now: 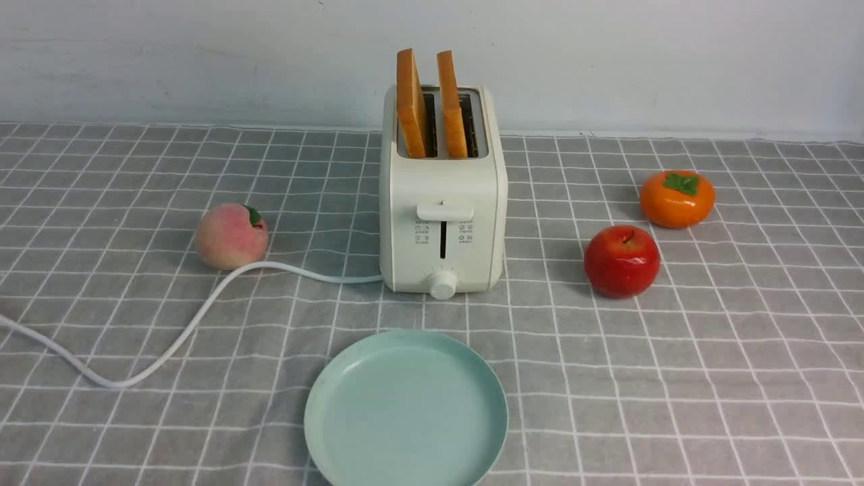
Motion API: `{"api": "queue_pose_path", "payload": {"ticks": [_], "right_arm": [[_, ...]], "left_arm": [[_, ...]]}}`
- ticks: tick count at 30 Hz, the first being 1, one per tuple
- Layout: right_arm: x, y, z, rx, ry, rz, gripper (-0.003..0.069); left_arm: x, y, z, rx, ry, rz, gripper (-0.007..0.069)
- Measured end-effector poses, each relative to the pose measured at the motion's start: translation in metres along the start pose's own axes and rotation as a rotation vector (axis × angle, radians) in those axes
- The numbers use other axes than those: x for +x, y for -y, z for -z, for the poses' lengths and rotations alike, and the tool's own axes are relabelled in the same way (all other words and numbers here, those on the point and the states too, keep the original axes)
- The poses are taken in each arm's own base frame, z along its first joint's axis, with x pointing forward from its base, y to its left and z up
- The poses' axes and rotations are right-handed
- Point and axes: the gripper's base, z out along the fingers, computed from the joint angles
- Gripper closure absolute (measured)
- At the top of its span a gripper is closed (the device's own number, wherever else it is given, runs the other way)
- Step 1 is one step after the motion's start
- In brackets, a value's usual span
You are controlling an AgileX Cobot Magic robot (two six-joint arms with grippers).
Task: Take toasted bread from bread machine on grey coffee table place on plate.
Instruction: 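Reach for a toast slice standing in the toaster with the left gripper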
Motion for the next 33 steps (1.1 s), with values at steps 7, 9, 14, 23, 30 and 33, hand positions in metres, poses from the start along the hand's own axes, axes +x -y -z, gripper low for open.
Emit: {"api": "queue_pose_path", "payload": {"ticks": [7, 9, 14, 23, 30, 33], "right_arm": [[0.0, 0.0, 0.0, 0.0, 0.0, 0.0, 0.0419], [0.0, 0.0, 0.0, 0.0, 0.0, 0.0, 0.0419], [0.0, 0.0, 0.0, 0.0, 0.0, 0.0, 0.0419], [0.0, 0.0, 0.0, 0.0, 0.0, 0.0, 0.0419], [-0.004, -0.004, -0.001, -0.046, 0.061, -0.145, 0.0419], [-0.012, -0.005, 0.0, -0.079, 0.147, -0.302, 0.0419]], "left_arm": [[0.0, 0.0, 0.0, 0.0, 0.0, 0.0, 0.0386], [0.0, 0.0, 0.0, 0.0, 0.0, 0.0, 0.0386], [-0.003, 0.0, 0.0, -0.004, 0.033, -0.036, 0.0386], [-0.024, 0.009, 0.004, 0.156, 0.238, 0.399, 0.0386], [-0.032, 0.01, 0.006, 0.237, 0.307, 0.719, 0.0386], [-0.035, 0.009, 0.007, 0.261, 0.332, 0.836, 0.0386]]}}
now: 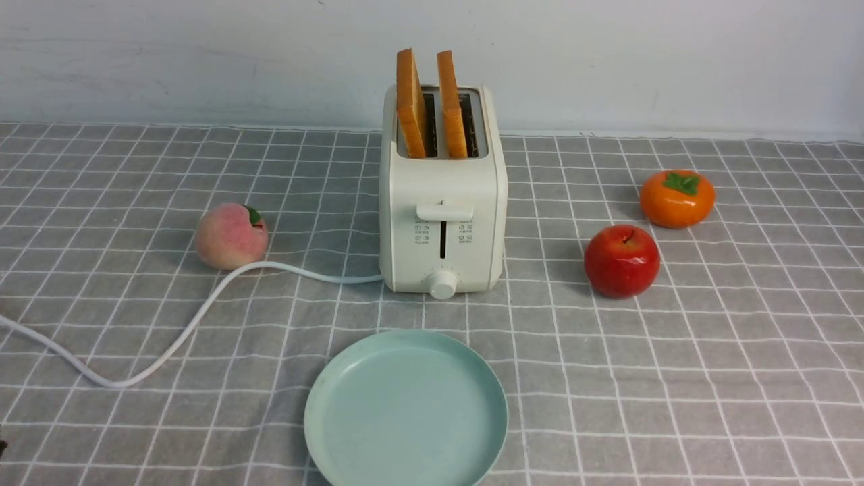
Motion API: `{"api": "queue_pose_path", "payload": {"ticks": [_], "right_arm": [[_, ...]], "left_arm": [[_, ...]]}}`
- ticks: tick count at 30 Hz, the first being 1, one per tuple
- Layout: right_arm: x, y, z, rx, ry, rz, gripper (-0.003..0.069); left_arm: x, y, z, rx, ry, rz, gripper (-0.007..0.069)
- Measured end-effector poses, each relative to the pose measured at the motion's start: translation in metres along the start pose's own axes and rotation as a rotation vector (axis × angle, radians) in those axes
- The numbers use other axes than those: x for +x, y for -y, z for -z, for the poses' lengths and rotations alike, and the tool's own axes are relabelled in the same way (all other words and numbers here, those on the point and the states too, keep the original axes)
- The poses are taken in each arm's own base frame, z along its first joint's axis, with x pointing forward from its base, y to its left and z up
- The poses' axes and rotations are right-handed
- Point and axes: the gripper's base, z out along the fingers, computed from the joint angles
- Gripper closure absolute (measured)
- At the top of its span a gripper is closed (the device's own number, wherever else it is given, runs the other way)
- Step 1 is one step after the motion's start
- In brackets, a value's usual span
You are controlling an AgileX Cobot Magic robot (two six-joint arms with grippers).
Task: Take toasted bread from bread machine on grey coffee table place on plate.
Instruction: 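Reach for a toast slice standing in the toaster with the left gripper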
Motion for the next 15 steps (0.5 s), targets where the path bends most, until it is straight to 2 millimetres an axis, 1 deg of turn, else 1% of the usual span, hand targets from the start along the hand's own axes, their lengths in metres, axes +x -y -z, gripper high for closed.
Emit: {"api": "queue_pose_path", "payload": {"ticks": [2, 3, 4, 5, 7, 8, 10, 11, 13, 14, 15], "right_arm": [[-0.007, -0.001, 0.0, -0.018, 0.077, -0.129, 0.0419], [-0.008, -0.001, 0.0, -0.019, 0.083, -0.139, 0.0419], [-0.012, -0.001, 0.001, -0.023, 0.134, -0.211, 0.0419], [-0.015, 0.0, 0.001, -0.022, 0.163, -0.249, 0.0419], [-0.018, 0.001, 0.002, -0.021, 0.202, -0.305, 0.0419], [-0.02, 0.002, 0.002, -0.02, 0.22, -0.335, 0.0419], [-0.022, 0.002, 0.003, -0.019, 0.241, -0.377, 0.0419], [-0.023, 0.003, 0.003, -0.017, 0.255, -0.4, 0.0419], [-0.023, 0.004, 0.003, -0.021, 0.264, -0.457, 0.0419], [-0.023, 0.004, 0.003, -0.023, 0.264, -0.476, 0.0419], [-0.024, 0.004, 0.003, -0.03, 0.267, -0.546, 0.0419]], "left_arm": [[-0.003, 0.001, 0.0, 0.016, 0.038, 0.066, 0.0421], [-0.004, 0.001, 0.0, 0.018, 0.04, 0.07, 0.0421], [-0.005, 0.002, 0.0, 0.026, 0.059, 0.079, 0.0509], [-0.006, 0.002, 0.0, 0.028, 0.064, 0.069, 0.0557], [-0.007, 0.006, 0.0, 0.038, 0.068, 0.044, 0.0629], [-0.01, 0.011, 0.001, 0.053, 0.074, 0.026, 0.0638], [-0.017, 0.028, 0.003, 0.102, 0.098, -0.011, 0.0638], [-0.025, 0.044, 0.006, 0.151, 0.123, -0.045, 0.0638], [-0.032, 0.063, 0.01, 0.196, 0.14, -0.093, 0.0638], [-0.034, 0.068, 0.011, 0.204, 0.141, -0.106, 0.0638], [-0.039, 0.085, 0.012, 0.217, 0.125, -0.161, 0.0638]]}}
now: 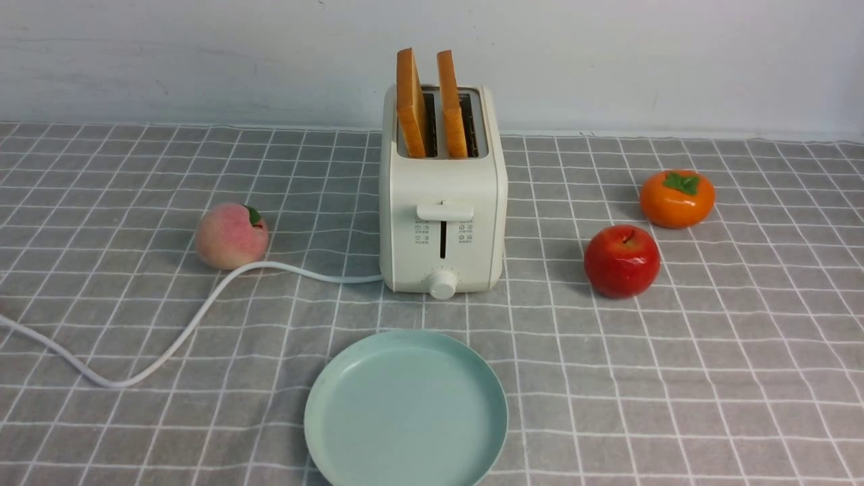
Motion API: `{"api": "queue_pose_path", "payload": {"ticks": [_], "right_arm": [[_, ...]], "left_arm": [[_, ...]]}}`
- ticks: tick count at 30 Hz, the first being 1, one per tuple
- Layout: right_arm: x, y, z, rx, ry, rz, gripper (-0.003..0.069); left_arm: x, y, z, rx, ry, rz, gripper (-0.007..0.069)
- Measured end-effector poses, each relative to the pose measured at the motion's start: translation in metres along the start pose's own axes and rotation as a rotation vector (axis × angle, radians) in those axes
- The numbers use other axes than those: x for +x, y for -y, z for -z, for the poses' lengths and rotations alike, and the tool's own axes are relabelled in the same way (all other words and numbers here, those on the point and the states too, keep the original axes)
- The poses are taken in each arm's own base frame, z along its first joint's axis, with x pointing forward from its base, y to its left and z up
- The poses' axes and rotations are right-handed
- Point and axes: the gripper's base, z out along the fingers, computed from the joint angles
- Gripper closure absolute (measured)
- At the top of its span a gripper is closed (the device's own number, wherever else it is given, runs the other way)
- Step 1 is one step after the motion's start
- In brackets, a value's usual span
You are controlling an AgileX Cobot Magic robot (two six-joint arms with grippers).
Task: Take toasted bread from bread machine on grey coffee table place on plate.
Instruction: 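Reach for a toast slice standing in the toaster with the left gripper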
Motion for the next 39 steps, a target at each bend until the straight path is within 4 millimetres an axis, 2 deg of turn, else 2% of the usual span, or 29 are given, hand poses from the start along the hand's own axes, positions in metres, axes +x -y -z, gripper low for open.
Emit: {"api": "queue_pose_path", "payload": {"ticks": [1, 2, 3, 6, 7, 8, 10, 11, 13, 14, 17, 21, 25, 27, 28, 29, 33, 35, 36, 37, 39], "right_arm": [[0.0, 0.0, 0.0, 0.0, 0.0, -0.015, 0.0419], [0.0, -0.002, 0.0, -0.004, -0.017, -0.114, 0.0424], [0.0, -0.007, 0.001, -0.021, -0.045, -0.152, 0.0433], [-0.01, -0.04, 0.005, -0.122, -0.169, -0.14, 0.0498], [-0.01, -0.04, 0.004, -0.118, -0.172, -0.138, 0.0505], [-0.018, -0.063, 0.004, -0.156, -0.269, -0.053, 0.0575], [-0.024, -0.078, 0.002, -0.173, -0.34, 0.018, 0.0618], [-0.028, -0.093, -0.007, -0.156, -0.471, 0.116, 0.0666], [-0.031, -0.106, -0.015, -0.133, -0.628, 0.207, 0.0673], [-0.031, -0.107, -0.021, -0.113, -0.677, 0.226, 0.0673], [-0.034, -0.109, -0.044, 0.026, -0.97, 0.402, 0.0661], [-0.036, -0.099, -0.065, 0.162, -1.083, 0.479, 0.0655], [-0.038, -0.097, -0.072, 0.181, -1.05, 0.485, 0.0652], [-0.039, -0.098, -0.074, 0.179, -1.023, 0.489, 0.065], [-0.039, -0.098, -0.074, 0.178, -1.018, 0.489, 0.065], [-0.04, -0.098, -0.075, 0.175, -1.002, 0.491, 0.0647], [-0.04, -0.099, -0.076, 0.173, -0.994, 0.492, 0.0644], [-0.04, -0.099, -0.076, 0.173, -0.993, 0.492, 0.0643], [-0.04, -0.099, -0.076, 0.173, -0.993, 0.491, 0.0641], [-0.04, -0.099, -0.076, 0.173, -0.993, 0.491, 0.0639], [-0.04, -0.099, -0.076, 0.174, -0.991, 0.49, 0.0636]], "left_arm": [[-0.001, 0.002, -0.001, 0.001, -0.006, -0.005, 0.0638], [-0.008, 0.021, -0.009, -0.002, -0.07, -0.081, 0.0638], [-0.01, 0.03, -0.016, -0.02, -0.132, -0.127, 0.0638], [-0.007, 0.045, -0.045, -0.12, -0.374, -0.221, 0.0638], [-0.007, 0.046, -0.048, -0.129, -0.393, -0.225, 0.0638], [0.0, 0.045, -0.071, -0.225, -0.572, -0.251, 0.0638], [0.003, 0.046, -0.084, -0.274, -0.669, -0.265, 0.0638], [0.011, 0.039, -0.108, -0.359, -0.81, -0.279, 0.0638], [0.018, 0.032, -0.13, -0.414, -0.935, -0.303, 0.0638], [0.02, 0.03, -0.135, -0.423, -0.959, -0.308, 0.0638], [0.032, 0.015, -0.167, -0.463, -1.098, -0.343, 0.0638], [0.041, 0.023, -0.193, -0.396, -1.127, -0.394, 0.0638], [0.059, 0.045, -0.214, -0.307, -1.148, -0.459, 0.0638], [0.07, 0.054, -0.232, -0.293, -1.15, -0.485, 0.0638], [0.069, 0.057, -0.232, -0.285, -1.145, -0.493, 0.0638], [0.079, 0.06, -0.249, -0.296, -1.139, -0.505, 0.0638], [0.089, 0.067, -0.294, -0.279, -1.053, -0.528, 0.0638], [0.095, 0.065, -0.306, -0.272, -1.03, -0.531, 0.0638], [0.1, 0.065, -0.325, -0.25, -0.987, -0.533, 0.0631], [0.106, 0.061, -0.332, -0.251, -0.983, -0.534, 0.0623], [0.115, 0.057, -0.349, -0.238, -0.959, -0.533, 0.0581]]}}
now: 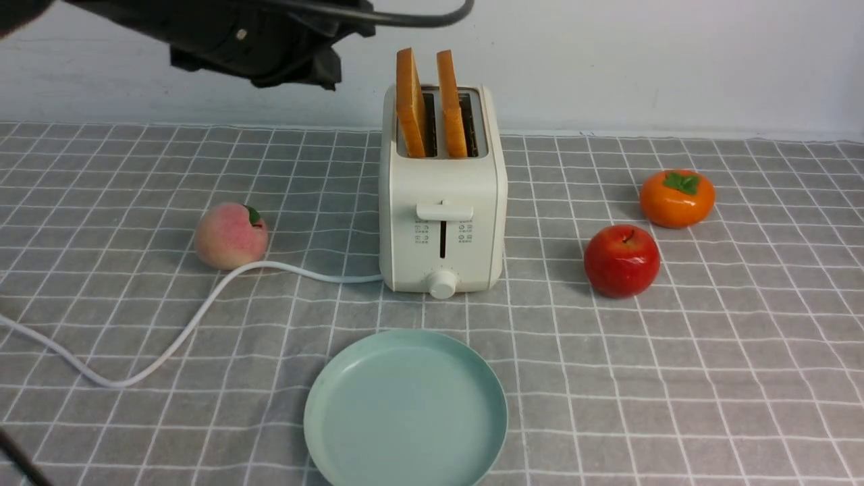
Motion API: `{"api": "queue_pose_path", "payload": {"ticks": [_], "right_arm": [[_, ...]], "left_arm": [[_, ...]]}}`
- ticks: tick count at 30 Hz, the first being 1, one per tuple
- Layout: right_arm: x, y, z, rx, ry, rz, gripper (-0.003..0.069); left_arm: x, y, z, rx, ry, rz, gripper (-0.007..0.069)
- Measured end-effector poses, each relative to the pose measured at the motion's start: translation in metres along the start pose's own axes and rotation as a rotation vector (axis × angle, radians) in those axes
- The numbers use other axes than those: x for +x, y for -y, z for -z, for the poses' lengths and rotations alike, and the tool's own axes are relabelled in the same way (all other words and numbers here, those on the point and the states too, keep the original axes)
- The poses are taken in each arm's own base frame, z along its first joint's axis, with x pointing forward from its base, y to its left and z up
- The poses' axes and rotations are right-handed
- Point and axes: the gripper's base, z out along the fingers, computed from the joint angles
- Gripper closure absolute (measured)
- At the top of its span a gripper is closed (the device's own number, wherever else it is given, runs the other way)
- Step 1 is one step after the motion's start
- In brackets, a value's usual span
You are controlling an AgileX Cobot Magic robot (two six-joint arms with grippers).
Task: Take toasted bread from bread machine on grey coffee table place on plate.
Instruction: 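Reach for a toast slice standing in the toaster with the left gripper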
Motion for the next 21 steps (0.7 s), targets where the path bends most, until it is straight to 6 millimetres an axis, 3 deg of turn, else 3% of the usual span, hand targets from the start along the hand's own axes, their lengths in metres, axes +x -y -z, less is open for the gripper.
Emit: {"api": "queue_pose_path", "payload": {"ticks": [2, 5, 6, 10, 14, 21], "right_arm": [[0.0, 0.0, 0.0, 0.0, 0.001, 0.0, 0.0635], [0.0, 0.0, 0.0, 0.0, 0.001, -0.001, 0.0632], [0.0, 0.0, 0.0, 0.0, 0.001, -0.001, 0.0629], [0.0, 0.0, 0.0, 0.0, 0.005, -0.001, 0.0625], [-0.001, 0.0, 0.0, 0.001, 0.006, -0.001, 0.0621], [-0.001, 0.0, 0.0, 0.002, 0.011, 0.0, 0.061]], "left_arm": [[-0.003, -0.002, -0.026, -0.002, 0.009, 0.003, 0.0489], [-0.005, -0.005, -0.045, -0.003, 0.017, 0.005, 0.0392], [-0.005, -0.007, -0.059, -0.003, 0.027, 0.009, 0.0307], [0.003, -0.015, -0.09, -0.011, 0.029, 0.021, 0.0178], [0.008, -0.018, -0.105, -0.004, 0.037, 0.048, 0.0135], [0.009, -0.017, -0.111, 0.023, 0.049, 0.106, 0.013]]}}
